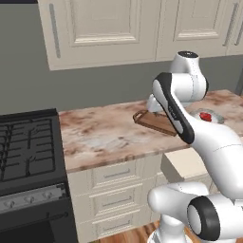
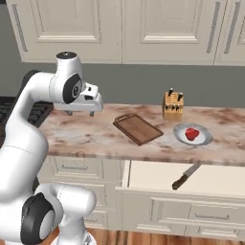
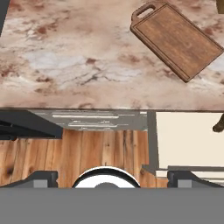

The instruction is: Pick up the knife from the drawer and place it on the cutting board. Then place the meat from the plate to the cutting board.

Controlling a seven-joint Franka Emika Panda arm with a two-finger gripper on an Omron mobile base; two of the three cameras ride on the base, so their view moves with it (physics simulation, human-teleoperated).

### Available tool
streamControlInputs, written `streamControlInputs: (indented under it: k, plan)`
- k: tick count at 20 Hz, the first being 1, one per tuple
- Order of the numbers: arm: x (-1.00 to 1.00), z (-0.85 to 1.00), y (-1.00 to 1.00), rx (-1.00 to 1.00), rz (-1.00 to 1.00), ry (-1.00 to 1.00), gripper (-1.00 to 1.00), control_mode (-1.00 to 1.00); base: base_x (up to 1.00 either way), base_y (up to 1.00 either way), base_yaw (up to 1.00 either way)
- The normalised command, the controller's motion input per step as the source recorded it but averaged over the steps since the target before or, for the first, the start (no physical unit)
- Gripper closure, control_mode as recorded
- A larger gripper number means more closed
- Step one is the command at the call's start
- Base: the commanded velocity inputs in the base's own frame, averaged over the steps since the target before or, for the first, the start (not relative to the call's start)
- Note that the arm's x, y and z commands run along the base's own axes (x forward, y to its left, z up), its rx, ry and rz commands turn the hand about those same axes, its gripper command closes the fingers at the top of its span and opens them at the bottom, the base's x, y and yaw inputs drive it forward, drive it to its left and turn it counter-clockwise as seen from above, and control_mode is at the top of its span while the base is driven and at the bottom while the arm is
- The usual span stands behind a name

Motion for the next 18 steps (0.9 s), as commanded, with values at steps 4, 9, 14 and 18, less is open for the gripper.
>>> streamControlInputs:
  k: [4, 9, 14, 18]
  plan:
    - [0.00, 0.00, 0.00, 0.00, 0.00, 0.00, -1.00, 1.00, 0.25, 0.51, 0.00]
    - [0.00, 0.00, 0.00, 0.00, 0.00, 0.00, -1.00, 1.00, 0.46, 0.35, 0.01]
    - [0.00, 0.00, 0.00, 0.00, 0.00, 0.00, -1.00, 1.00, 0.57, 0.08, 0.08]
    - [0.00, 0.00, 0.00, 0.00, 0.00, 0.00, -1.00, 1.00, 0.45, 0.11, 0.05]
